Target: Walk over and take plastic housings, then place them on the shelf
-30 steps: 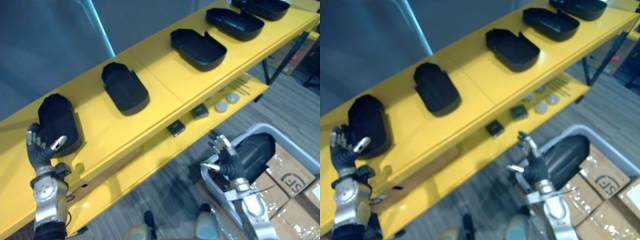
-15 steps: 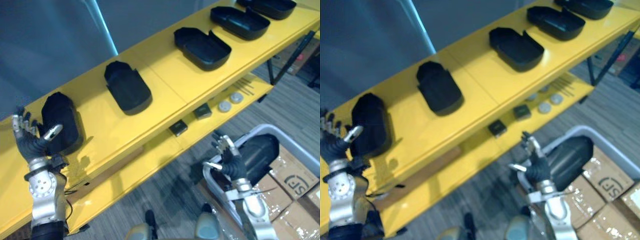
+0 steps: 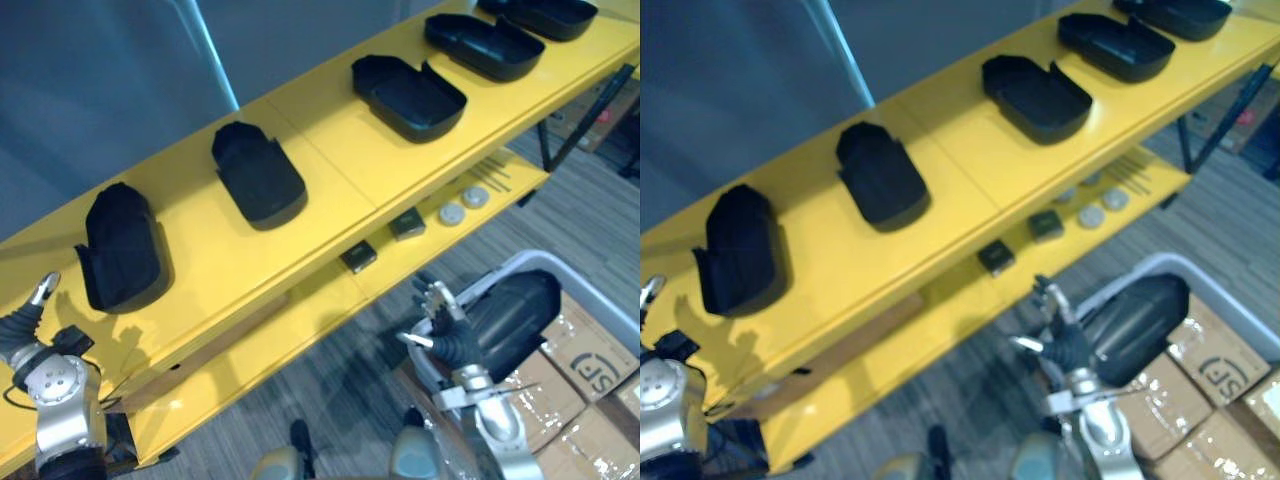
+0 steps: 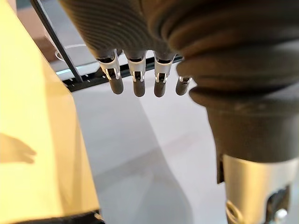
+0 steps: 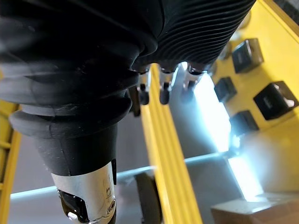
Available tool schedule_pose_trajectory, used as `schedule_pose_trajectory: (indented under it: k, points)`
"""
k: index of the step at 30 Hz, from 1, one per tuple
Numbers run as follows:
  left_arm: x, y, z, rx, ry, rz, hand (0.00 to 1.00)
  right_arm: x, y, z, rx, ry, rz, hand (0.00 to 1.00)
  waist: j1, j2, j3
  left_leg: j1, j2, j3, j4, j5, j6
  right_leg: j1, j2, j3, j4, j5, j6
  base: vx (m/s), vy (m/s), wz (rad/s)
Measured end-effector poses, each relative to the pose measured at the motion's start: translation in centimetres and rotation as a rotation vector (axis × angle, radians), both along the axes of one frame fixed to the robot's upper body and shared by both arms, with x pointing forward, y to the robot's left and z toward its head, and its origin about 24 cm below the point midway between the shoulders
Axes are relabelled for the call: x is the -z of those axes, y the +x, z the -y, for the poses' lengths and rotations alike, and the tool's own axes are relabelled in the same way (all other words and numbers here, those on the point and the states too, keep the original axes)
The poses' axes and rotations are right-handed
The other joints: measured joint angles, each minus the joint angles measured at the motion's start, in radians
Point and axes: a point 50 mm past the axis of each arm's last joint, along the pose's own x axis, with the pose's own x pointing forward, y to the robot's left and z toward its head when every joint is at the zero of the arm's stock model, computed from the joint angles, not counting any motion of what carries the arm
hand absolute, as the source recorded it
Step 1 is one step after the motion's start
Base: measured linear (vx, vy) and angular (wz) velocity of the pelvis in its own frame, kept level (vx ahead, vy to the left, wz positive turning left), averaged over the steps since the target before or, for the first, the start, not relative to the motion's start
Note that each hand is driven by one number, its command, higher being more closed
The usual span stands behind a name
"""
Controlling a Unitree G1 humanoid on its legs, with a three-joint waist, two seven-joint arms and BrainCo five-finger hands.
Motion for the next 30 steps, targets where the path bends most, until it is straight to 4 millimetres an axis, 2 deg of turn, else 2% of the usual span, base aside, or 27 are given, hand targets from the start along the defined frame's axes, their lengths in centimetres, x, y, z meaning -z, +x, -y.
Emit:
schedule_pose_trajectory:
  k: [7, 11, 16, 22, 30]
  points:
    - [1.9, 1.2, 0.1, 0.121, -0.100, -0.077, 0.00, 0.0, 0.1, -0.4, -0.021, -0.001, -0.007, 0.00, 0.000, 0.000, 0.000, -0.004, 0.000, 0.002, 0.001, 0.000, 0.000, 0.000, 0.000, 0.001, -0.002, 0.007, 0.001, 0.00, 0.000, 0.00]
    - [4.3, 2.0, 1.4, 0.237, -0.197, -0.154, 0.00, -0.4, 0.5, -0.5, -0.028, -0.004, 0.013, 0.00, 0.000, -0.001, 0.000, -0.033, 0.001, 0.001, 0.017, 0.000, 0.000, -0.027, 0.000, 0.003, 0.011, 0.007, 0.000, 0.00, 0.000, 0.00]
    - [5.4, 2.2, 1.9, 0.288, -0.228, -0.206, 0.00, -0.7, 0.9, -0.4, -0.034, -0.011, 0.026, 0.00, -0.001, -0.002, 0.000, -0.033, 0.004, 0.002, 0.026, 0.000, -0.001, -0.029, 0.001, 0.005, 0.022, 0.005, -0.004, 0.00, 0.000, 0.00]
    - [5.5, 2.7, 2.1, 0.311, -0.247, -0.186, 0.00, -0.9, 1.0, -0.4, -0.037, -0.016, 0.034, 0.00, 0.002, -0.012, 0.006, -0.036, 0.005, 0.006, 0.036, -0.002, -0.004, -0.040, 0.000, 0.016, 0.033, -0.003, -0.013, -0.05, 0.010, -0.04]
    - [5.2, 2.9, 2.4, 0.351, -0.247, -0.118, 0.00, -1.0, 1.1, -0.3, -0.041, -0.021, 0.040, 0.00, 0.002, -0.014, 0.008, -0.052, 0.004, 0.012, 0.039, -0.002, -0.005, -0.063, 0.000, 0.026, 0.050, 0.001, -0.007, -0.01, 0.002, -0.02]
